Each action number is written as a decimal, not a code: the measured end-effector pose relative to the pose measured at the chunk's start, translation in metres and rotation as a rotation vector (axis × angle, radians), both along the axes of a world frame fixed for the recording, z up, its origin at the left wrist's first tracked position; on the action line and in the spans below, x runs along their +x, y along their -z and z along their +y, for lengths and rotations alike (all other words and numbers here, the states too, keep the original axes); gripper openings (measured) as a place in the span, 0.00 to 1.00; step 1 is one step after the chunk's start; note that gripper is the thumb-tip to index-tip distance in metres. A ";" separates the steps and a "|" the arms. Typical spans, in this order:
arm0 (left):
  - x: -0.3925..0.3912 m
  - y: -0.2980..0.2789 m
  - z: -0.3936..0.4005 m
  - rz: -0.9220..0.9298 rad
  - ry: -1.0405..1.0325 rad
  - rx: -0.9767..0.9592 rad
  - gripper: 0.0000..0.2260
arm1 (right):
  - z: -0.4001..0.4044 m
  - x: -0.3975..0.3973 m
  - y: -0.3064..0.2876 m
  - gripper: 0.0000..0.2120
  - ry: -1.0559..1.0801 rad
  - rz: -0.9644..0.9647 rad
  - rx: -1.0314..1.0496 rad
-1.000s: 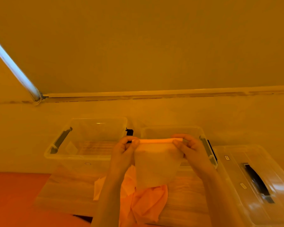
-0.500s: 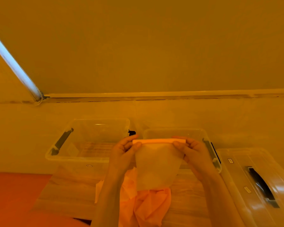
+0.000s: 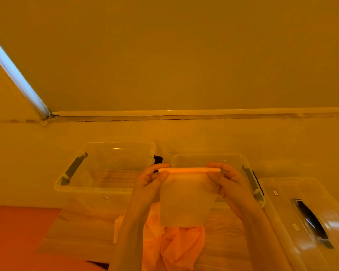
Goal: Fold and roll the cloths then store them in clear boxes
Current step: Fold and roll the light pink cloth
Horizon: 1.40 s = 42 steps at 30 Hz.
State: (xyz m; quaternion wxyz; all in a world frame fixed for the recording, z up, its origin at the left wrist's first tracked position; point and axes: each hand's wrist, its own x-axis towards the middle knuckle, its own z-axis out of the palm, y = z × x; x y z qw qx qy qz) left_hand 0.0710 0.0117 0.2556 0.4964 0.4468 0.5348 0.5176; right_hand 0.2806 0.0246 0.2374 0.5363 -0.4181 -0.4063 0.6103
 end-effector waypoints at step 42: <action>-0.007 -0.001 -0.001 -0.104 -0.054 -0.040 0.13 | 0.002 0.008 -0.010 0.10 -0.024 -0.069 -0.072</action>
